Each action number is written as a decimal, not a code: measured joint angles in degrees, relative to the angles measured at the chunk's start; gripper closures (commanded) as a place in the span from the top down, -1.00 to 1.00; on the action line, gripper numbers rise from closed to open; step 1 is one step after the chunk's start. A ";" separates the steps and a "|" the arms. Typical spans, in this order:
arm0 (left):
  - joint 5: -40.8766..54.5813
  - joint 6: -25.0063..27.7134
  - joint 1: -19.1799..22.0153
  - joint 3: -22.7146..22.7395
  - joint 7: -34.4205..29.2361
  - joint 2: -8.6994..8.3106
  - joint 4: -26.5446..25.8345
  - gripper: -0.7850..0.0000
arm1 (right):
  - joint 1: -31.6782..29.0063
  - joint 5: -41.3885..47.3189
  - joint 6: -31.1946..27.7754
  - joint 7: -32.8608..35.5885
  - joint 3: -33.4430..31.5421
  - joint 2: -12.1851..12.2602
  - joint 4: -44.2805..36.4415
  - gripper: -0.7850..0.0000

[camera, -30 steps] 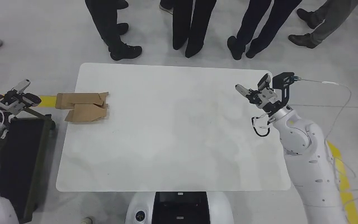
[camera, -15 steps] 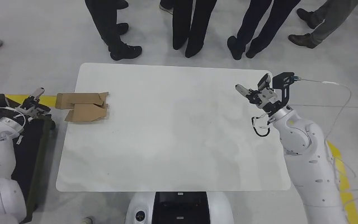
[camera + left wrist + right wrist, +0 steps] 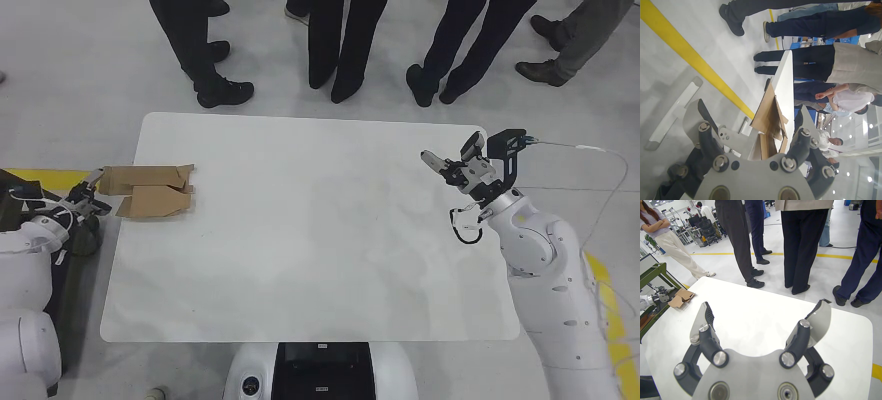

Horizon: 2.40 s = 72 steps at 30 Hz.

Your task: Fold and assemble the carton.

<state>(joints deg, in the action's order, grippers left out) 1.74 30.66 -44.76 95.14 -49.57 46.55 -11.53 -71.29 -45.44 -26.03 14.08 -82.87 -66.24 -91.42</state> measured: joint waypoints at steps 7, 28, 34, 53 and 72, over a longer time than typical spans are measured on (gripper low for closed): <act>1.23 0.31 0.70 -0.34 -1.03 0.61 0.03 0.46 | 0.00 0.00 0.00 0.00 0.00 0.00 0.00 1.00; 6.53 1.42 3.33 0.93 -7.38 0.06 -0.69 -0.75 | 0.00 0.00 0.00 0.00 0.00 0.00 0.00 1.00; 10.85 2.83 4.13 3.02 -12.50 -1.10 -2.03 -1.00 | 0.00 0.00 0.00 0.00 0.00 0.00 0.00 1.00; 27.04 -3.48 1.28 3.66 -27.56 -0.57 -17.33 -1.00 | 0.00 0.00 0.00 0.00 0.00 0.00 0.00 1.00; 36.39 -5.14 -8.64 -5.67 -27.10 2.40 -42.74 -1.00 | 0.00 0.00 0.00 0.00 0.00 0.00 0.00 1.00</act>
<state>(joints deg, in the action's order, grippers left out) 38.13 25.52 -53.40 89.46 -76.67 48.95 -54.26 -71.29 -45.44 -26.03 14.08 -82.87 -66.24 -91.42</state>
